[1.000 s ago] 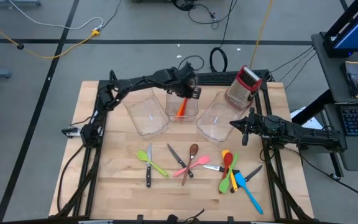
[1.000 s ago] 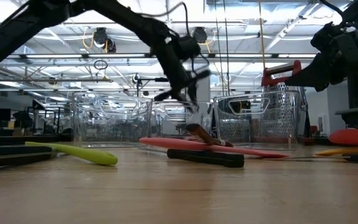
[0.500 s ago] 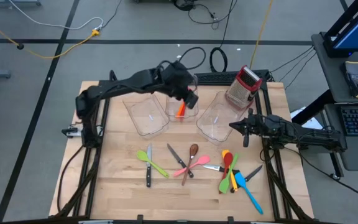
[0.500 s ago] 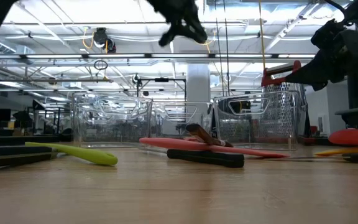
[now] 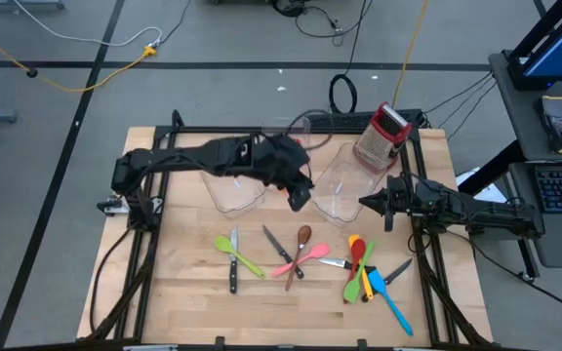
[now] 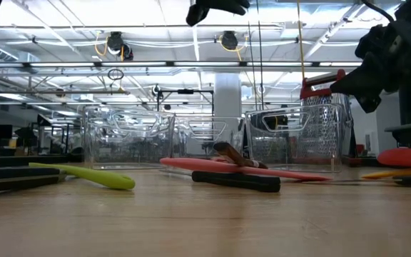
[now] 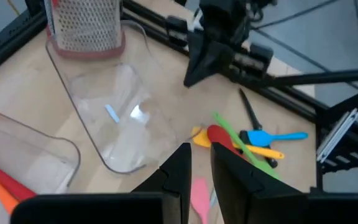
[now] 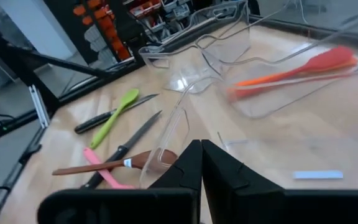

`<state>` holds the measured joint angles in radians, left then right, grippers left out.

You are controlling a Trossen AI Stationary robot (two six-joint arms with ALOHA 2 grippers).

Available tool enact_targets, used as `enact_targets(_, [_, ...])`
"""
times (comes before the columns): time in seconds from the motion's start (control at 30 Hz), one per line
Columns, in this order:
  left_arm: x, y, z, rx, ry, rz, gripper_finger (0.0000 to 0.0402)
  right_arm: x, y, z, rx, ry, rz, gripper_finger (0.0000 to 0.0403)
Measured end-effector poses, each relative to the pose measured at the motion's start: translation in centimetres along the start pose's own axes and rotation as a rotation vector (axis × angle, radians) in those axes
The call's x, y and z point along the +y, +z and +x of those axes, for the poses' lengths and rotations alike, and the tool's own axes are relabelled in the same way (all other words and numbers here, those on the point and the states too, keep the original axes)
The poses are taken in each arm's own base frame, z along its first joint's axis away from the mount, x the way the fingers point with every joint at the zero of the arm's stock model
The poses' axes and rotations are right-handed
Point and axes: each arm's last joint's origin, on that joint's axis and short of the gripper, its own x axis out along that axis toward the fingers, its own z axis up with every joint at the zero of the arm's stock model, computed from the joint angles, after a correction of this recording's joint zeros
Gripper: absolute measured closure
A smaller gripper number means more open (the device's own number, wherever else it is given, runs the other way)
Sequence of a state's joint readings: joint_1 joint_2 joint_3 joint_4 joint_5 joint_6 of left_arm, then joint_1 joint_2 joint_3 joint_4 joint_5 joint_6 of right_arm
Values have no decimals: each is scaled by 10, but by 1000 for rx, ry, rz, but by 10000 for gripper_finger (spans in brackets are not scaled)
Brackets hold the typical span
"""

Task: Pick & Place Kitchen Items
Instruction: Put the blue spatula in the middle bin

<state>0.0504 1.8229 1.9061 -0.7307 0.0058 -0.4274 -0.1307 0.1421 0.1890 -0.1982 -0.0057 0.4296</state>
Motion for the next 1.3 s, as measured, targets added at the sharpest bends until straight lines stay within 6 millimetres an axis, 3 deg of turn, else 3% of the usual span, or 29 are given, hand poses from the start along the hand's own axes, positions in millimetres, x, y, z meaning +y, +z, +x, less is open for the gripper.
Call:
enact_targets(0.27, [-18, -25, 12, -28, 43, -9, 339, 0, 1, 0, -7, 4, 132, 399])
enact_targets(0.63, [-6, -64, 48, -42, -86, -34, 339, 0, 1, 0, -7, 4, 270, 399])
enact_targets(0.77, [0, -76, 42, -37, -85, -36, 339, 1, 2, 0, -17, 10, 281, 399])
enact_targets(0.93, [5, -96, 21, -119, -97, -50, 339, 2, 5, 1, -46, 25, 204, 399])
enact_targets(1.3, [16, -162, -34, -256, -122, -54, 339, 6, 14, 2, -126, 75, 261, 399])
